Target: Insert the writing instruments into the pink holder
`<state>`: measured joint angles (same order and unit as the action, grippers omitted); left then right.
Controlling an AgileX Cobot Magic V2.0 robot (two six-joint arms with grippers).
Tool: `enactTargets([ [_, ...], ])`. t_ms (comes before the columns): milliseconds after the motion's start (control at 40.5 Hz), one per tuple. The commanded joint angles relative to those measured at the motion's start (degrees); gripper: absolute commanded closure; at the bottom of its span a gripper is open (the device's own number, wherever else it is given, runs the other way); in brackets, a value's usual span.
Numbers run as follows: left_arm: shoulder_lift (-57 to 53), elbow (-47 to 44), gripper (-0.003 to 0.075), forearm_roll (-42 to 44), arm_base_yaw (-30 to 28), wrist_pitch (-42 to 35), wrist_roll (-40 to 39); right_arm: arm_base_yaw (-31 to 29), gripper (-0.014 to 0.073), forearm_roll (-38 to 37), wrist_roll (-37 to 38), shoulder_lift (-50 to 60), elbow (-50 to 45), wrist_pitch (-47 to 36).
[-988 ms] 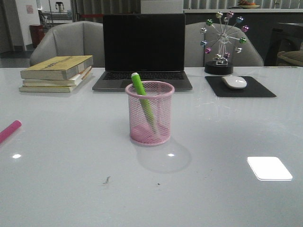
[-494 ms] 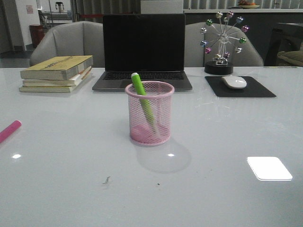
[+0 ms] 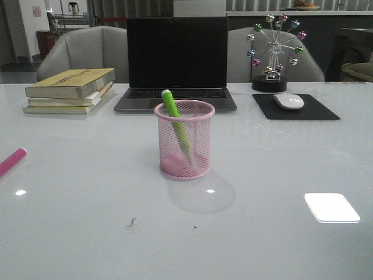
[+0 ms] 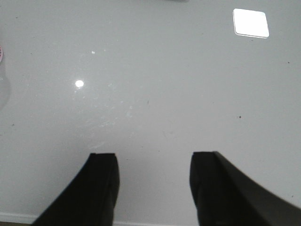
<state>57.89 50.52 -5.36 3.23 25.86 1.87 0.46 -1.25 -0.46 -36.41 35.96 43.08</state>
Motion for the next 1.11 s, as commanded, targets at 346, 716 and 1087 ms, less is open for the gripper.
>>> enactTargets([
  [346,26.48,25.28,0.0313,-0.48,0.35,18.94,-0.55,-0.29,0.0139,-0.53,0.03,0.18,1.45,-1.73],
  [716,41.11,32.77,0.0313,-0.48,0.35,24.19,-0.55,-0.29,0.0139,-0.53,0.03,0.18,1.45,-1.32],
  [1087,47.95,32.77,0.0314,-0.48,0.35,22.48,-0.55,-0.29,0.0139,-0.53,0.03,0.18,1.45,0.36],
])
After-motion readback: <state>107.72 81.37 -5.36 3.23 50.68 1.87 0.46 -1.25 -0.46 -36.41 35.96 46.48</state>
